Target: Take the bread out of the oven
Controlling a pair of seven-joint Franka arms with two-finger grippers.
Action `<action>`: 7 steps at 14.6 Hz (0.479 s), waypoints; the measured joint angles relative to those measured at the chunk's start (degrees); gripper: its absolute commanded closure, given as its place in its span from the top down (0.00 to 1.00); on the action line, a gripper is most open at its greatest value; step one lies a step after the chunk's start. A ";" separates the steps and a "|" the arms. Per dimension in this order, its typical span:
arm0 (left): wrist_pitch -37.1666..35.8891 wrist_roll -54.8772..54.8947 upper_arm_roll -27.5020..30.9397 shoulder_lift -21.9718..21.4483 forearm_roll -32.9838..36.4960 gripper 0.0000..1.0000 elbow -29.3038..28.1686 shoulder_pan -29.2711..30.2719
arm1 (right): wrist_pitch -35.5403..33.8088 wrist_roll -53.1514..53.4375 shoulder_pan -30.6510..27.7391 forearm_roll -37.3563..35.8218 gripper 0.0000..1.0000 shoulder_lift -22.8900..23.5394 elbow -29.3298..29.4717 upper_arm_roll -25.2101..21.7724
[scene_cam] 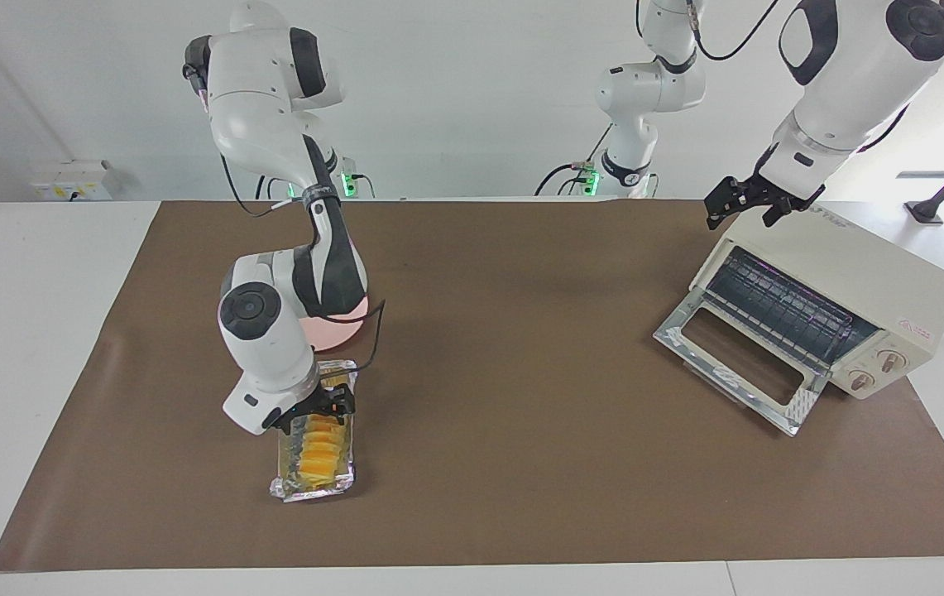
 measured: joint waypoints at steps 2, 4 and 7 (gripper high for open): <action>0.00 0.00 0.00 0.00 0.00 1.00 0.00 0.00 | 1.91 0.00 0.02 0.00 0.70 0.04 -1.05 0.00; 0.00 0.00 0.00 0.00 0.00 1.00 0.00 0.00 | 2.95 0.00 0.03 0.00 0.30 0.04 -1.68 0.03; 0.00 0.00 0.00 0.00 0.00 1.00 0.00 0.00 | 3.06 0.00 0.04 0.00 0.00 0.02 -1.68 0.09</action>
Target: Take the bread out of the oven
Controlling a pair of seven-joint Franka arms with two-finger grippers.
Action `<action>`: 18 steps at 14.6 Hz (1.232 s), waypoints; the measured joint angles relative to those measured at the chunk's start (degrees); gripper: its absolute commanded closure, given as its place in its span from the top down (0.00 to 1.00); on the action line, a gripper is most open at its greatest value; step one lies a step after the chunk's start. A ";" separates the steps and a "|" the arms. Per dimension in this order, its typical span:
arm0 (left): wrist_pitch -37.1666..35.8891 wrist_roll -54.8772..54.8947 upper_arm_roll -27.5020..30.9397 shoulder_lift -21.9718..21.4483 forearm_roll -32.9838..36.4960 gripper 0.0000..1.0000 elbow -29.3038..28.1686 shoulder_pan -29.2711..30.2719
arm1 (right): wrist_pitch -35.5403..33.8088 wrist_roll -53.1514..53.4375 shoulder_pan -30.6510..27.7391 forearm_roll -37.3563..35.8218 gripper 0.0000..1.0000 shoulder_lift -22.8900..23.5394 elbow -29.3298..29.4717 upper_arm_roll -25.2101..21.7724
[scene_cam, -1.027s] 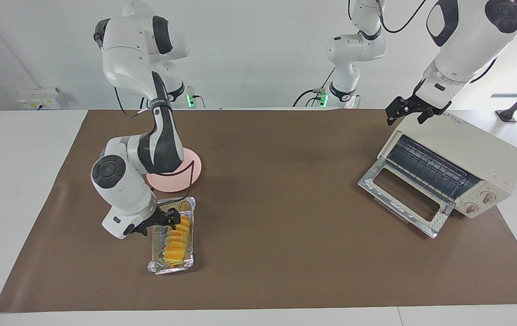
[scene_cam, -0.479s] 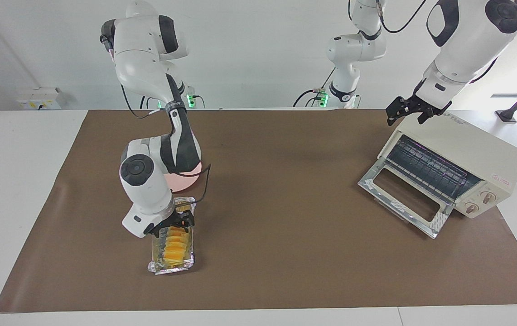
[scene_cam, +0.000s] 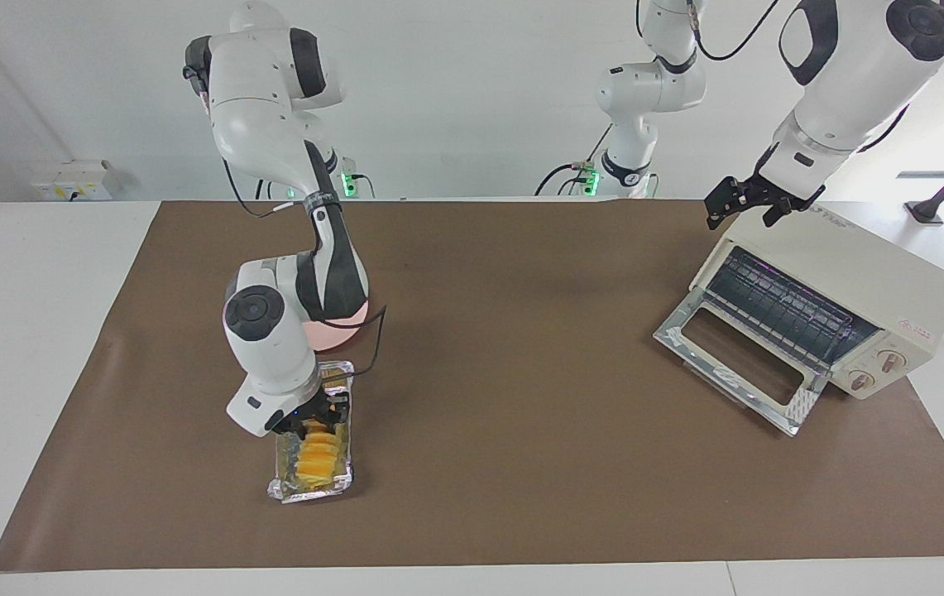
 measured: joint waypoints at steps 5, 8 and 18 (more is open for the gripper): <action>0.00 0.00 0.00 0.00 0.00 1.00 0.00 0.00 | -0.30 0.00 -0.07 0.00 0.00 -0.05 0.07 0.00; 0.00 0.00 0.00 0.00 0.00 1.00 0.00 0.00 | -3.94 -0.01 -0.57 0.00 0.00 -0.87 0.35 -0.04; 0.00 0.00 0.00 0.00 0.00 1.00 0.00 0.00 | -18.85 0.10 -0.34 0.08 0.00 -22.34 -13.31 0.33</action>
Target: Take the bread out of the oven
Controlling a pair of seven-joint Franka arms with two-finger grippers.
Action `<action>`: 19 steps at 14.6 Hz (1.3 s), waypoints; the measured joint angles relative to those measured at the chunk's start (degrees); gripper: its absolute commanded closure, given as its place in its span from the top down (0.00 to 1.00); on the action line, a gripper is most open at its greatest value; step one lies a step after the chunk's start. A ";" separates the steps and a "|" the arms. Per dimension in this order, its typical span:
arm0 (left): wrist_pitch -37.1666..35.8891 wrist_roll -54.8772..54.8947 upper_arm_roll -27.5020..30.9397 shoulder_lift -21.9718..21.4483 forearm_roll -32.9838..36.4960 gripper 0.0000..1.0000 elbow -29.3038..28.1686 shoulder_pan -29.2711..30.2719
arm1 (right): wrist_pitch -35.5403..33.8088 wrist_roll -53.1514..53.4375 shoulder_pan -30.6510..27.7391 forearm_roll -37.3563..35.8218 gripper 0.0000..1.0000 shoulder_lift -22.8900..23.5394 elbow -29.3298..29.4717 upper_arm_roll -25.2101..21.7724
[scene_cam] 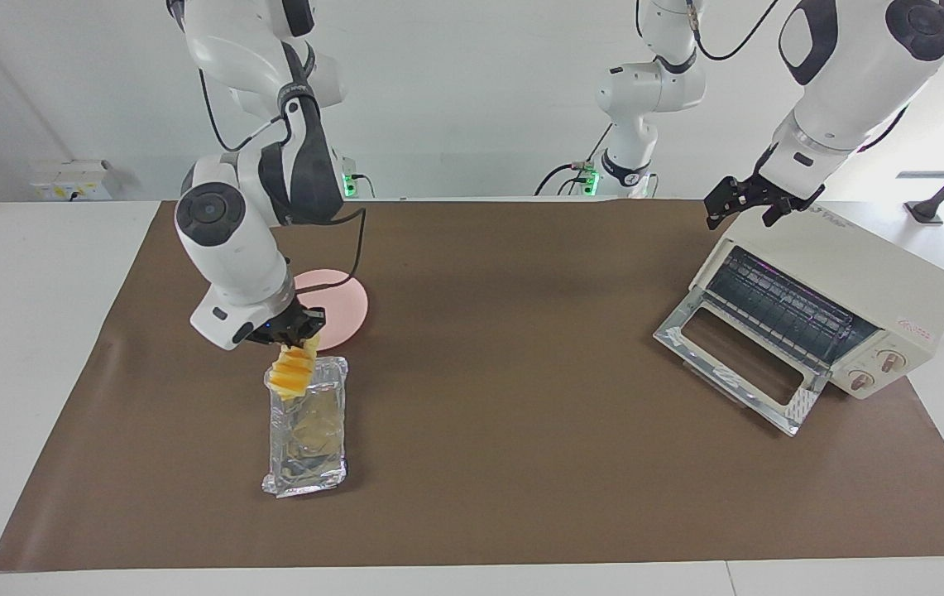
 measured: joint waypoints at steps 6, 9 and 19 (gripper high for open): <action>0.00 0.00 0.00 0.00 0.00 1.00 0.00 0.00 | 15.46 6.20 4.98 0.05 0.00 -20.07 -30.75 0.62; 0.00 0.00 0.00 0.00 0.00 1.00 0.00 0.00 | 26.02 6.81 5.69 0.05 0.00 -24.06 -42.78 0.65; 0.00 0.00 0.00 0.00 0.00 1.00 0.00 0.00 | 37.28 6.81 5.35 0.05 0.00 -22.62 -50.69 0.41</action>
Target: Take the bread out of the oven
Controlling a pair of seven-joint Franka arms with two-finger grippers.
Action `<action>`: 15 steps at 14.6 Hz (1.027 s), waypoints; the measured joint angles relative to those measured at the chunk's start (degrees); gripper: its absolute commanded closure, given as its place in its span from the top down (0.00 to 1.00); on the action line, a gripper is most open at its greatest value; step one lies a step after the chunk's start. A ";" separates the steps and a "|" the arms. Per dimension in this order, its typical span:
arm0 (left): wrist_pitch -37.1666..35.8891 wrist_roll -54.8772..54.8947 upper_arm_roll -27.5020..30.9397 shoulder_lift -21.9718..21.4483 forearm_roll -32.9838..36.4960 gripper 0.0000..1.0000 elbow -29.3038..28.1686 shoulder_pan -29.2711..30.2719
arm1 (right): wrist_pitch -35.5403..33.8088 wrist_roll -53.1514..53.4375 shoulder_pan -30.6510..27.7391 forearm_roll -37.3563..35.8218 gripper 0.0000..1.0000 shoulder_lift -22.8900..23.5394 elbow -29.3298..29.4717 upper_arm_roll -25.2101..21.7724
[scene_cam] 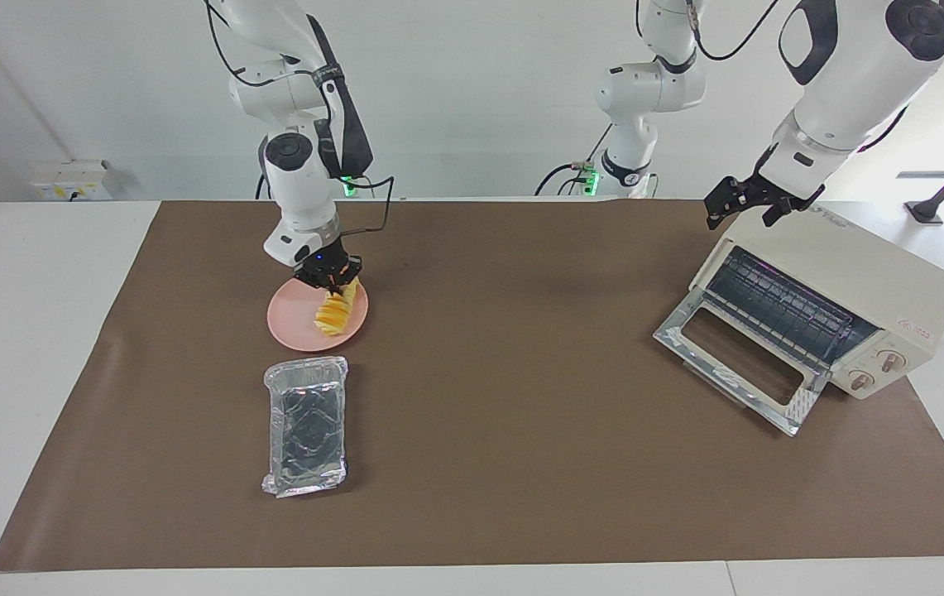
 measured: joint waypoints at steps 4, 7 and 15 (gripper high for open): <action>0.00 0.00 0.00 0.00 0.00 1.00 0.00 0.00 | 0.00 0.00 -0.65 0.00 1.00 0.00 0.05 -0.02; 0.00 0.00 0.00 0.00 0.00 1.00 0.00 0.00 | -1.38 -0.04 -2.16 0.00 1.00 0.08 1.79 -0.07; 0.00 0.00 0.00 0.00 0.00 1.00 0.00 0.00 | -28.13 -12.53 -9.34 -0.04 1.00 0.42 24.71 -0.31</action>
